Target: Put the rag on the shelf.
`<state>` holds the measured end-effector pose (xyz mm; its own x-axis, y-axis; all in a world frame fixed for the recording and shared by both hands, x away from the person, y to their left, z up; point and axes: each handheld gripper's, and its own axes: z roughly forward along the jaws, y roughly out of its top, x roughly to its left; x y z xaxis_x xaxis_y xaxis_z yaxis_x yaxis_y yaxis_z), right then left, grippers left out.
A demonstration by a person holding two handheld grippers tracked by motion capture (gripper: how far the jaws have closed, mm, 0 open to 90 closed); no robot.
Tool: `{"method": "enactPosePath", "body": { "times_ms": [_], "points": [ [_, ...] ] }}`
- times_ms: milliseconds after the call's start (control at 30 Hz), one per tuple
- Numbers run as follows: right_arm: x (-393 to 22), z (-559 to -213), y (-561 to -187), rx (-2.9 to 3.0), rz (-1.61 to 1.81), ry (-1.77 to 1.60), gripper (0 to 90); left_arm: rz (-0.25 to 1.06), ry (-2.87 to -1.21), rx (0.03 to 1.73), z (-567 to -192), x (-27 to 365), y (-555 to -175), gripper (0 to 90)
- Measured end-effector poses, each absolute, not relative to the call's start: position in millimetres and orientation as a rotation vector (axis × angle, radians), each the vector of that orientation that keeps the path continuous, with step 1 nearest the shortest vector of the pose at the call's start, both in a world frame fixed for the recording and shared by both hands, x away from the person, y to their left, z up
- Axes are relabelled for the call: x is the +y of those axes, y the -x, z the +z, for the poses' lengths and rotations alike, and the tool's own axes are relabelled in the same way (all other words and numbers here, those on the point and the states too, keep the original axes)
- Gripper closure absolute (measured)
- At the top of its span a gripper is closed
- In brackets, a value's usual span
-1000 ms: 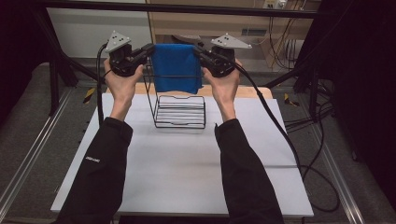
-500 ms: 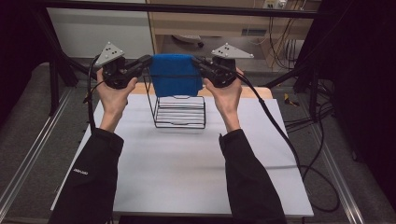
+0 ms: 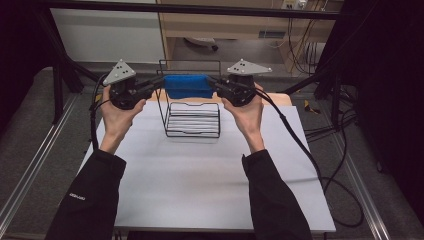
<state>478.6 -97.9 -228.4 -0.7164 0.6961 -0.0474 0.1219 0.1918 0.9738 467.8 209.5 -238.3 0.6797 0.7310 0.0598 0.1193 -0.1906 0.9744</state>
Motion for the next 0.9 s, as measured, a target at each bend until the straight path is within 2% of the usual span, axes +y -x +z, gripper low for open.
{"method": "enactPosePath", "body": {
  "times_ms": [367,500,667,733,900],
  "points": [
    [-98.9,-243.1,-477.1,2.053,1.521,-0.762,83.6,0.600,-1.789,0.737,-251.5,206.6,-464.3,80.2],
    [-98.4,-246.1,-477.5,2.065,1.514,-0.755,83.6,0.566,-1.791,0.749,-241.4,209.5,-462.1,66.5],
    [-97.9,-248.2,-477.6,2.065,1.510,-0.751,83.4,0.554,-1.755,0.759,-228.7,210.2,-461.4,60.5],
    [-98.0,-248.5,-477.3,2.067,1.506,-0.746,83.0,0.548,-1.758,0.766,-227.7,207.8,-462.1,62.2],
    [-97.2,-249.9,-476.5,2.076,1.486,-0.737,80.4,0.523,-1.852,0.794,-237.2,197.0,-467.1,77.6]
  ]
}}
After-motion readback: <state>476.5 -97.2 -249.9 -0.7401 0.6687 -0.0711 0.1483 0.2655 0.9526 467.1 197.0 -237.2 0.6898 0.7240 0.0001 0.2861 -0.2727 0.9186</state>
